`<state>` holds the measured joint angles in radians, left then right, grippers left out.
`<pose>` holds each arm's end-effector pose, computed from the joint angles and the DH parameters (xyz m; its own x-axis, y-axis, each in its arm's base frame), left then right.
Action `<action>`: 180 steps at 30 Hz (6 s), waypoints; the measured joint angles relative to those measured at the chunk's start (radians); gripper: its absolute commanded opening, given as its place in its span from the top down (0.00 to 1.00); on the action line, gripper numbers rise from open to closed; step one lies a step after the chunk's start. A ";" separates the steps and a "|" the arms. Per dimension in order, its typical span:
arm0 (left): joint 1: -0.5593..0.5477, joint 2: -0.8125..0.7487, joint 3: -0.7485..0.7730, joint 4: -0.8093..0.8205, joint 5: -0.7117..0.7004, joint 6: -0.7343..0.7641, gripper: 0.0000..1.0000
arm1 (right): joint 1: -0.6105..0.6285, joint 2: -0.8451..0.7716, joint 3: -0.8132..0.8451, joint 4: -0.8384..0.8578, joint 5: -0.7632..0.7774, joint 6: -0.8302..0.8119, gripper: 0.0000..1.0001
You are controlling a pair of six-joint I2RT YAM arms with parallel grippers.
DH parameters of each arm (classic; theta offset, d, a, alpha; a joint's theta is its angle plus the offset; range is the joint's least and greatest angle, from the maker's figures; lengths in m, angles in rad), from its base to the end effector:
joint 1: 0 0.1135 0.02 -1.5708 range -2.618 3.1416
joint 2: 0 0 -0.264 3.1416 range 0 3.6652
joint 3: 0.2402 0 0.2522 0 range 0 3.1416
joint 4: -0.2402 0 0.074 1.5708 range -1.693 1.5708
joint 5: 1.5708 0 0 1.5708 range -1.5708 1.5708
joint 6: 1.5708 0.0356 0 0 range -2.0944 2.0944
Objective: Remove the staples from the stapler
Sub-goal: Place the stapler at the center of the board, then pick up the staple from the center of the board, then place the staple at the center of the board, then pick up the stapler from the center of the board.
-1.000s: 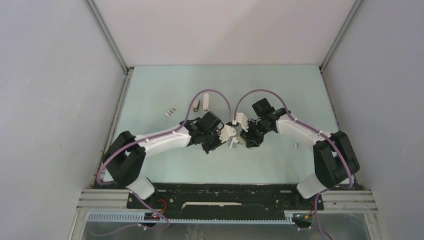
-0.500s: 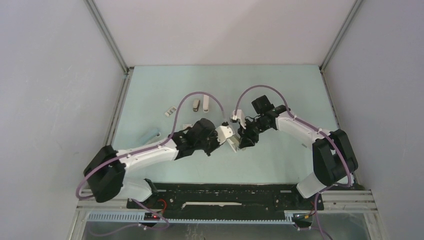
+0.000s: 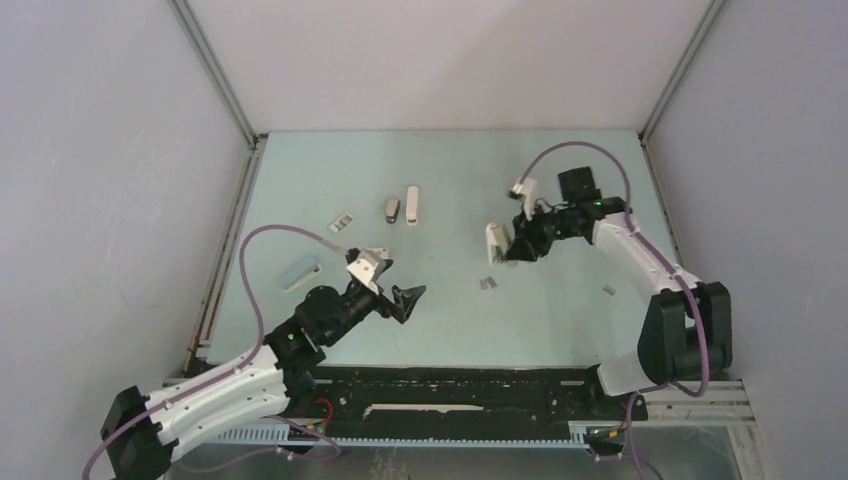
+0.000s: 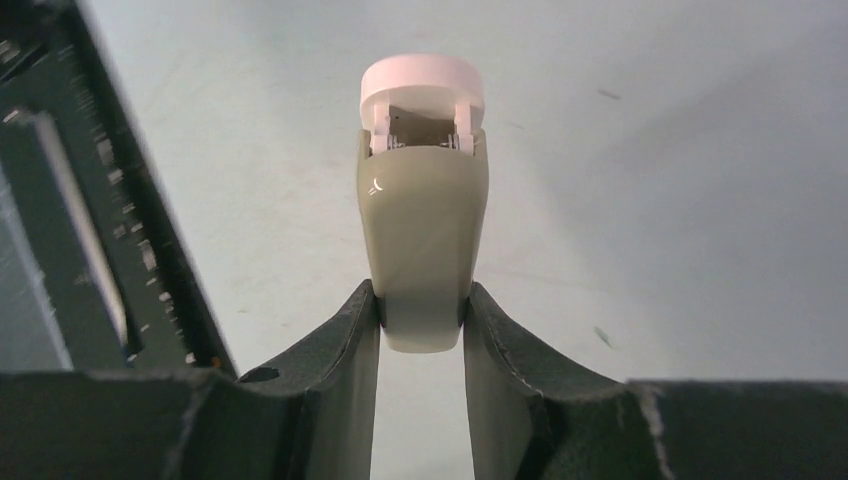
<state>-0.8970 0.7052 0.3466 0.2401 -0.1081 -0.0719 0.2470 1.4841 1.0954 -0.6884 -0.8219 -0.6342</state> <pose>0.1141 -0.1367 0.2419 -0.1246 0.0416 -0.9913 0.7029 0.7088 -0.0586 0.2778 0.0969 0.2527 -0.3898 -0.5143 -0.7639 -0.9111 0.3359 0.2388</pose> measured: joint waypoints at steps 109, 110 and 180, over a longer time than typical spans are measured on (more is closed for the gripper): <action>0.006 0.142 -0.270 0.679 -0.092 -0.095 0.00 | -0.548 0.158 -0.153 -0.075 0.690 -0.114 0.65; 0.006 0.142 -0.270 0.679 -0.091 -0.095 0.00 | -0.547 0.158 -0.153 -0.073 0.692 -0.116 0.69; 0.399 -0.245 -0.074 -0.290 -0.150 -0.556 0.03 | 0.115 -0.301 0.018 -0.213 0.061 -0.015 0.35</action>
<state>-0.4976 0.4599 0.2726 -0.0502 -0.2584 -0.6281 0.3618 1.1831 1.1130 -0.9012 -0.7609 -0.6491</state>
